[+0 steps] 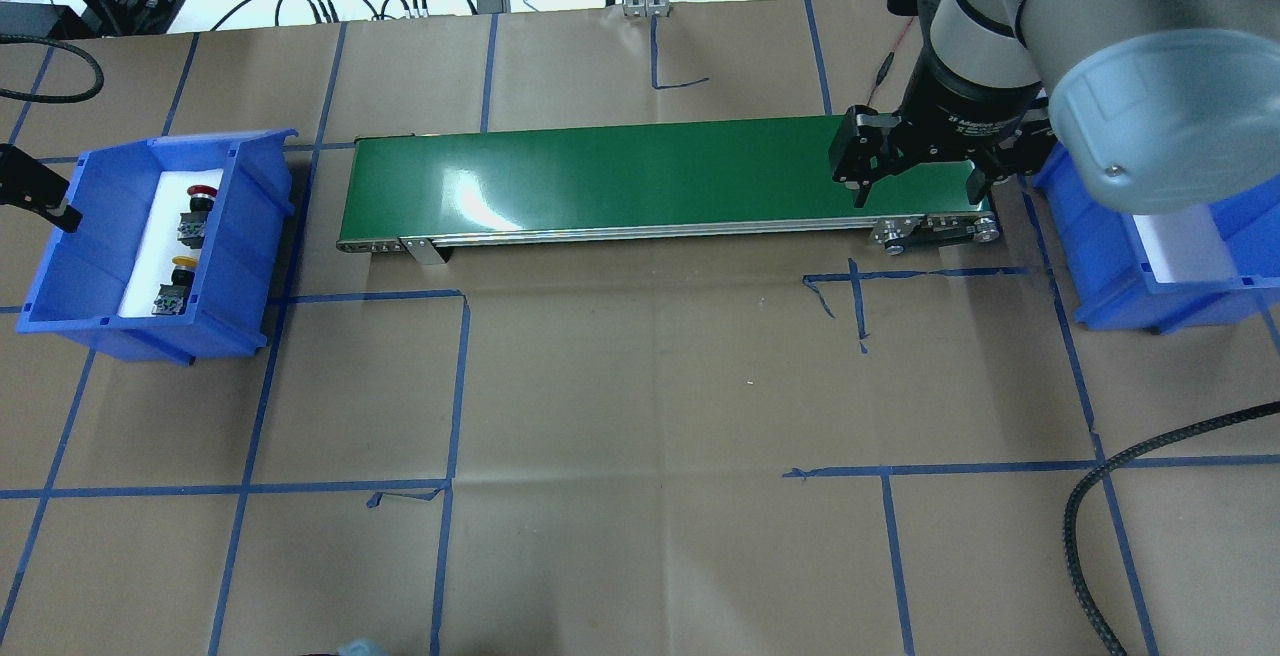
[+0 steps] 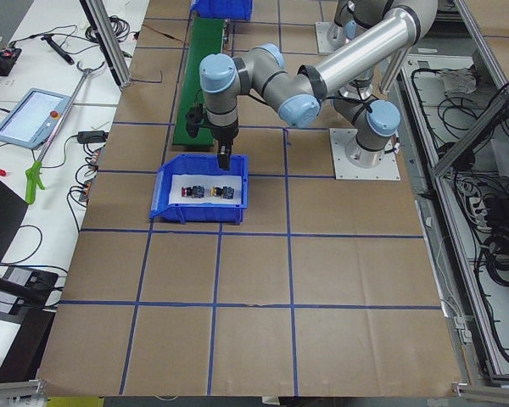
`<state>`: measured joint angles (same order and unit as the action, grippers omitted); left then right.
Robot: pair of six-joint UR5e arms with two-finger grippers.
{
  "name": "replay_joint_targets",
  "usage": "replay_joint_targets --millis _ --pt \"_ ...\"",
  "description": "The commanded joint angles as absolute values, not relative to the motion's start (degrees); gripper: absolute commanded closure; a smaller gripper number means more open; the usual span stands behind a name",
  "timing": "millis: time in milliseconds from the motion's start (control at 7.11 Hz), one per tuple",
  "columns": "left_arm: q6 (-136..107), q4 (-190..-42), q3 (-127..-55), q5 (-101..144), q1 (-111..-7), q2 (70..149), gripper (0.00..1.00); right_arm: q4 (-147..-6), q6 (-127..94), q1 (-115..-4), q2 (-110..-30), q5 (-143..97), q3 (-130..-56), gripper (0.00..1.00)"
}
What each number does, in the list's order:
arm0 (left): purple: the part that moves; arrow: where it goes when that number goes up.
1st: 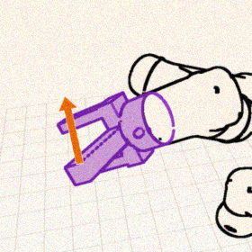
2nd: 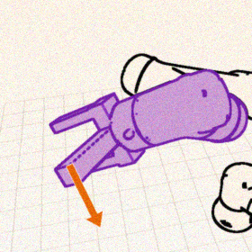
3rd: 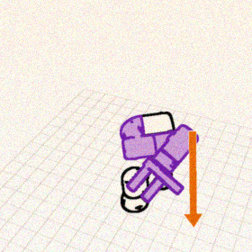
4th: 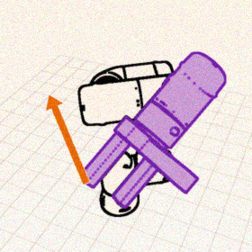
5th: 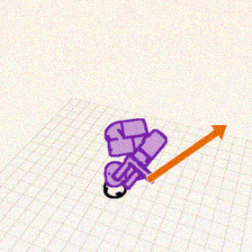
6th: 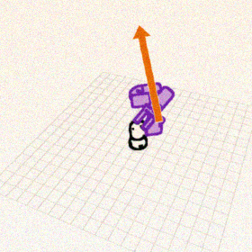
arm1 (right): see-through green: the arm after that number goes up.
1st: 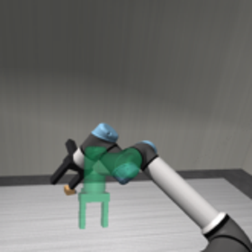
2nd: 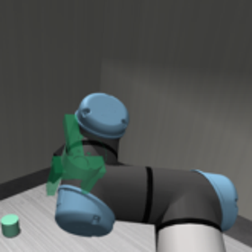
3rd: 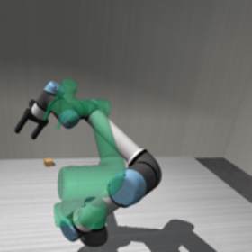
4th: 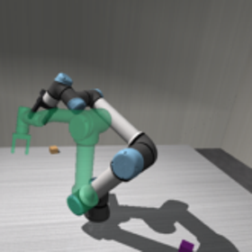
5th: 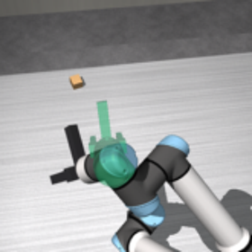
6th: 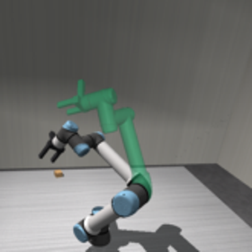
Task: Transport two buttons from left to right
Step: 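Lower the left gripper and grasp the yellow-capped button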
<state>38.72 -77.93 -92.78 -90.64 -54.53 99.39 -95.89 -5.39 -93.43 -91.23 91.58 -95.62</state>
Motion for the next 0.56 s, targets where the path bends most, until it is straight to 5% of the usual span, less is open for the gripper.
replay_joint_targets --millis 0,422 --pt "38.7 -68.6 -98.9 -90.6 -54.5 100.7 0.01 -95.9 -5.4 -93.4 -91.2 91.6 -95.6 0.0" --pt "38.7 -63.1 -100.3 -90.1 -54.7 104.9 0.01 -96.0 -5.4 -93.3 -91.2 91.7 -95.5 0.0"
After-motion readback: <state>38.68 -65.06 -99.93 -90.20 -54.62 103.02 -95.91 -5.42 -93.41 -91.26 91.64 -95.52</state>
